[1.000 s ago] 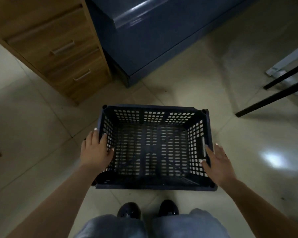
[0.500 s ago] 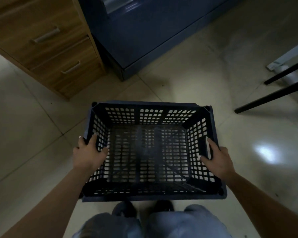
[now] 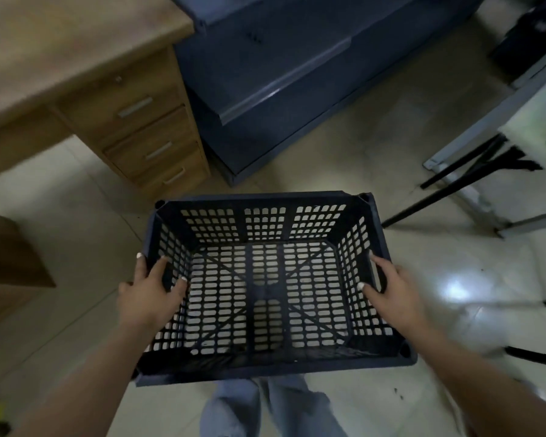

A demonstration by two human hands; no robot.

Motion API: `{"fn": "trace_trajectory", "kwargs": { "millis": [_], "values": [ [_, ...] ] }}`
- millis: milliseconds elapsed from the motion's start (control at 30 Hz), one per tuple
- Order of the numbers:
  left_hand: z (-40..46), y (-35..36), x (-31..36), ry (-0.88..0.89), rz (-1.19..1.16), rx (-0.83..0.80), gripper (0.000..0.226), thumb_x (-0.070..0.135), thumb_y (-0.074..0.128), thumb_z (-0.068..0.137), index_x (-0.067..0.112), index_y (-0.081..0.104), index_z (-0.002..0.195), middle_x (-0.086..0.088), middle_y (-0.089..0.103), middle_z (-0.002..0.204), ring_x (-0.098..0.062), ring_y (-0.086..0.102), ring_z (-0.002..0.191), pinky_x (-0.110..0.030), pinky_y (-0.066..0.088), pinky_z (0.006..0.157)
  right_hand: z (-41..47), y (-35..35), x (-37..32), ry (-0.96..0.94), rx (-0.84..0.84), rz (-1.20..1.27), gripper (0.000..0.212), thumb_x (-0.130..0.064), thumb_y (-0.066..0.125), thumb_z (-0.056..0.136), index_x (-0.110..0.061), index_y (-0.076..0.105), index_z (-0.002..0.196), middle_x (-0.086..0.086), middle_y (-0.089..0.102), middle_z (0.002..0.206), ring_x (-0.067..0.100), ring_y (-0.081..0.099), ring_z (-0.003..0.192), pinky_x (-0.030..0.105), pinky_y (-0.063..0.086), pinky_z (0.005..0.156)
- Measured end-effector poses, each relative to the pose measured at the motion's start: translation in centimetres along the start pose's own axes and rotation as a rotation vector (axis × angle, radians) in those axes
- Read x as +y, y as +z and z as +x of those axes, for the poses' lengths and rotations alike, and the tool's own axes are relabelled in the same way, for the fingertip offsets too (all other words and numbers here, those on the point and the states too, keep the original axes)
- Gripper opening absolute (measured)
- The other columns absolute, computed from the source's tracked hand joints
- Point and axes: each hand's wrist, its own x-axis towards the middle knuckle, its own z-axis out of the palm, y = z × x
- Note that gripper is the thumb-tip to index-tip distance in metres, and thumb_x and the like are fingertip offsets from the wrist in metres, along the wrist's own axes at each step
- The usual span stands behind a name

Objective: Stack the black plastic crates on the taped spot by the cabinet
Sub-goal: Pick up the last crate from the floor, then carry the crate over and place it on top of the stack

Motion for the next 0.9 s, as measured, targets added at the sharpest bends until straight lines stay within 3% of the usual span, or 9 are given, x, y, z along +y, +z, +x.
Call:
{"fn": "trace_trajectory", "kwargs": {
  "millis": [233,433,633,767,900],
  "values": [
    [-8.8,-9.0,-2.2,-0.027,-0.034,0.183,0.067,0.064,0.040,0.088,0.036,0.026,0.148,0.003,0.008,0.162,-0.049,0.036,0.127,-0.055,0.038,0.100,-6.4,-5.4,-6.3,-0.153,0.108,0.080,0.061,-0.031,0.067,0.085,-0.031,0.039,0.140,0.006,0.043,0.125,0.011,0.044,0.097,0.028,0.043,0.085],
    [-18.2,-12.5,-5.2,-0.150,-0.071,0.371,0.065,0.061,0.044,0.089,0.033,0.033,0.146,0.000,0.017,0.160,-0.049,0.037,0.127,-0.054,0.036,0.102,-10.8,-8.6,-9.9,-0.338,0.129,0.107,0.056,-0.031,0.064,0.087,-0.027,0.042,0.139,0.007,0.045,0.129,0.016,0.049,0.106,0.031,0.040,0.087],
    [-28.2,-14.5,-10.2,-0.292,-0.173,0.521,0.073,0.070,0.040,0.082,0.029,0.040,0.143,-0.005,0.029,0.156,-0.039,0.038,0.133,-0.053,0.037,0.103,-15.9,-11.0,-13.7,-0.552,0.105,0.069,0.046,-0.034,0.061,0.088,-0.029,0.047,0.132,0.007,0.048,0.129,0.020,0.053,0.105,0.030,0.040,0.078],
    [-36.0,-15.4,-13.3,-0.352,-0.254,0.656,0.063,0.055,0.050,0.089,0.018,0.046,0.141,-0.009,0.033,0.154,-0.031,0.035,0.138,-0.050,0.036,0.107,-20.2,-11.2,-16.3,-0.672,0.054,0.071,0.043,-0.034,0.063,0.088,-0.027,0.051,0.129,0.009,0.049,0.127,0.023,0.053,0.107,0.030,0.040,0.081],
    [-44.0,-15.9,-17.6,-0.457,-0.258,0.714,0.062,0.055,0.049,0.090,0.018,0.047,0.140,-0.008,0.038,0.151,-0.029,0.038,0.136,-0.048,0.040,0.103,-25.2,-10.3,-19.5,-0.787,-0.008,0.065,0.042,-0.034,0.063,0.087,-0.027,0.052,0.127,0.010,0.049,0.126,0.023,0.055,0.102,0.031,0.043,0.081]
  ]
}}
